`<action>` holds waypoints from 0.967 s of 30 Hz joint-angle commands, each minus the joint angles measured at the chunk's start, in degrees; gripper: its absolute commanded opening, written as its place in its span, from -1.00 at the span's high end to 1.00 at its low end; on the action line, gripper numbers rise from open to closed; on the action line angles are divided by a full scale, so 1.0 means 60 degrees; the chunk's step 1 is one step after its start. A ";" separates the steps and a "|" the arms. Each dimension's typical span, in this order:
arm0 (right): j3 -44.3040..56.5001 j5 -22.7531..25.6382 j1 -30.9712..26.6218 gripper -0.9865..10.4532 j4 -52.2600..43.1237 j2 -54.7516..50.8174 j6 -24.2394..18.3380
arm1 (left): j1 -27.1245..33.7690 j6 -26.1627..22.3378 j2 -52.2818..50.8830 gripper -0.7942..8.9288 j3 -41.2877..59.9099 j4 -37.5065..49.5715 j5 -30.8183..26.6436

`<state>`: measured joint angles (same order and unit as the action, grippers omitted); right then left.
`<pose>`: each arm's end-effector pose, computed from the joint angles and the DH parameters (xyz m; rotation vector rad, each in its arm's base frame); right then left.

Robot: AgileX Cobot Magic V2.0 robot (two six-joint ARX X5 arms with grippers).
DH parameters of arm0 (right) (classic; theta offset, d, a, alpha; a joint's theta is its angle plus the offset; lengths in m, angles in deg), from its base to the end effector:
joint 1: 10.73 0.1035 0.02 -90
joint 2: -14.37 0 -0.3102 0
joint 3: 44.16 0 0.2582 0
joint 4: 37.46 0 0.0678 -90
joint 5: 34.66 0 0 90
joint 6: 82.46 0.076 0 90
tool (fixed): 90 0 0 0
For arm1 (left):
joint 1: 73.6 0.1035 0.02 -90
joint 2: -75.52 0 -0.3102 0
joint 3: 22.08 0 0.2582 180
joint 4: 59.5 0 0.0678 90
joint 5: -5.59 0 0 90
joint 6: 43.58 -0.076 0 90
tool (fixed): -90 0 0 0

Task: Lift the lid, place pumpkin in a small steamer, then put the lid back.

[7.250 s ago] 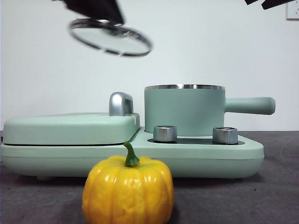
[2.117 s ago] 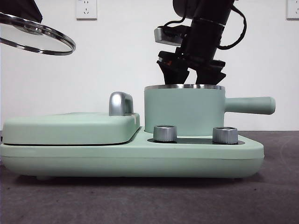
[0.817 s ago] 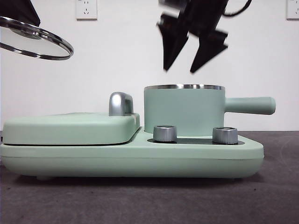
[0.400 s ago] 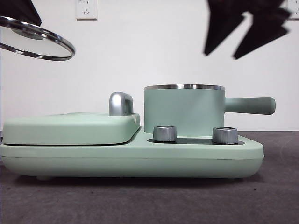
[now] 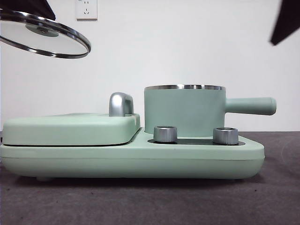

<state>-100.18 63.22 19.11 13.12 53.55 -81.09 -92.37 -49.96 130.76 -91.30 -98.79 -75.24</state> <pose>0.1315 0.0634 0.2948 -0.1685 0.5648 0.3652 0.2071 -0.0832 0.3597 0.1447 0.4175 -0.5040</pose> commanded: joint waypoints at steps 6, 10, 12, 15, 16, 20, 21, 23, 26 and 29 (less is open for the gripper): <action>-0.0018 0.0499 0.0040 0.16 0.0838 -0.1275 0.0306 | -0.0758 0.0011 0.0382 0.82 -0.0153 0.0998 0.0590; -0.0018 0.0517 0.0040 0.16 0.0965 -0.1694 0.0619 | -0.1388 0.0222 0.0761 0.82 -0.0153 0.1679 0.0637; -0.0018 0.0521 0.0040 0.16 0.1031 -0.1774 0.0761 | -0.1723 0.0255 0.1045 0.82 -0.0157 0.2076 0.0637; -0.0018 0.0517 0.0040 0.16 0.1129 -0.1810 0.0783 | -0.2157 0.0251 0.1545 0.82 -0.0157 0.2732 0.0637; -0.0018 0.0517 0.0040 0.16 0.1144 -0.1810 0.0787 | -0.2266 0.0251 0.1712 0.82 -0.0157 0.2962 0.0637; -0.0018 0.0517 0.0040 0.16 0.1188 -0.1810 0.0805 | -0.2667 0.0259 0.2495 0.82 -0.0160 0.4244 0.0637; -0.0018 0.0517 0.0040 0.16 0.1209 -0.1810 0.0863 | -0.2769 0.0259 0.2761 0.82 -0.0178 0.4634 0.0637; -0.0018 0.0517 0.0040 0.16 0.1253 -0.1810 0.0936 | -0.2885 0.0259 0.3133 0.82 -0.0266 0.5038 0.0634; -0.0018 0.0521 0.0040 0.16 0.1355 -0.1810 0.0958 | -0.3042 0.0266 0.3792 0.82 -0.0499 0.5537 0.0634; -0.0018 0.0521 0.0040 0.16 0.1486 -0.1810 0.0958 | -0.3162 0.0291 0.4397 0.82 -0.0718 0.6051 0.0634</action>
<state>-100.16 66.09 19.11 22.26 42.55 -76.15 -110.73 -48.49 156.64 -93.36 -65.30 -71.90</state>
